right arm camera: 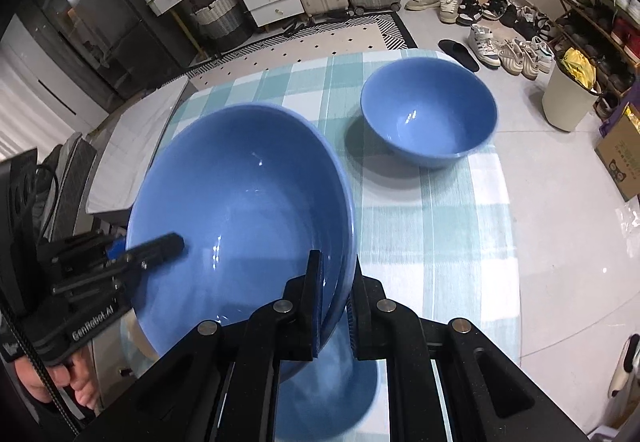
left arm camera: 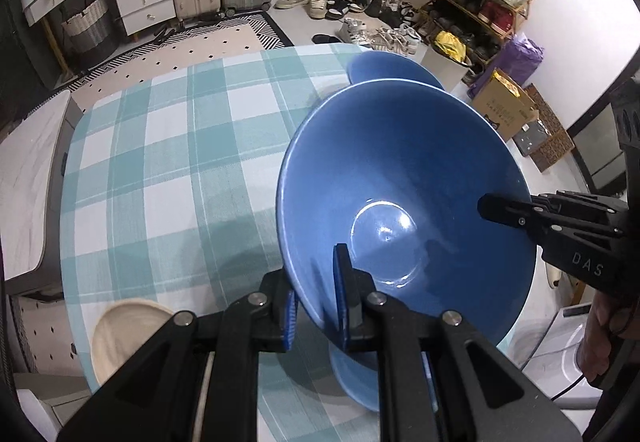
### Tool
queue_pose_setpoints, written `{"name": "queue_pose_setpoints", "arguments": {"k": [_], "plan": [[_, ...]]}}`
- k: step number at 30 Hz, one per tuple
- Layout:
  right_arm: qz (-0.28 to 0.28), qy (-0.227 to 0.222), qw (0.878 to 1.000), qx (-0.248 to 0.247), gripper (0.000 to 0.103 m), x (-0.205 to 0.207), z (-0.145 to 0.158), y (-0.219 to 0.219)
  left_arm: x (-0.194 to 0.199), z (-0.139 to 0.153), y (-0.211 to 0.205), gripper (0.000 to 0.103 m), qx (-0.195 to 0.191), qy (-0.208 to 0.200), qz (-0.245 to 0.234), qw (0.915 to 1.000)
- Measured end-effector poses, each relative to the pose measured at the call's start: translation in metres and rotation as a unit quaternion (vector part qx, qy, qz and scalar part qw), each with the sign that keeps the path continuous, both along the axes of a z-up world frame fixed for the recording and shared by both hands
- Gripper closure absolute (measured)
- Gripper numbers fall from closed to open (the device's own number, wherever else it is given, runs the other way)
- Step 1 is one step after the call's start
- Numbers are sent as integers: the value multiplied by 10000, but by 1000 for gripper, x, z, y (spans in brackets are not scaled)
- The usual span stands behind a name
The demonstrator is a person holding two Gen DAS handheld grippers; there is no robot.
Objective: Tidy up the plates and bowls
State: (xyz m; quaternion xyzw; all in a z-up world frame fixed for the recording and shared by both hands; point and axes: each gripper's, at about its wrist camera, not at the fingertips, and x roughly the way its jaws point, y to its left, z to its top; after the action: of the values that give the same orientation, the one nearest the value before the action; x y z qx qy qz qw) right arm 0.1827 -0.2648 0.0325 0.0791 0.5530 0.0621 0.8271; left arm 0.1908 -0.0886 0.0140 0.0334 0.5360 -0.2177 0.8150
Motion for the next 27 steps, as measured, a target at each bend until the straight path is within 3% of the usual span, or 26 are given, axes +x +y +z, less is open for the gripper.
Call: {"name": "queue_pose_setpoints", "arguments": {"k": [6,12,17,27], "plan": [[23,-82,10000,-18,92,-35,2,-2,-30,0,1,90,-129,-131,-48,9998],[82,-67,9999,60,92,-61,-18,0,-59,-14,2,90,-93,-361,53,9993],[97,-26,9999,57,92,-73,-33,0,-68,-28,3,90,-131,-322,96,9993],[143,186,9997,31,92,-84,-64,2,-88,-43,-6,90,213,-635,16,9978]]}}
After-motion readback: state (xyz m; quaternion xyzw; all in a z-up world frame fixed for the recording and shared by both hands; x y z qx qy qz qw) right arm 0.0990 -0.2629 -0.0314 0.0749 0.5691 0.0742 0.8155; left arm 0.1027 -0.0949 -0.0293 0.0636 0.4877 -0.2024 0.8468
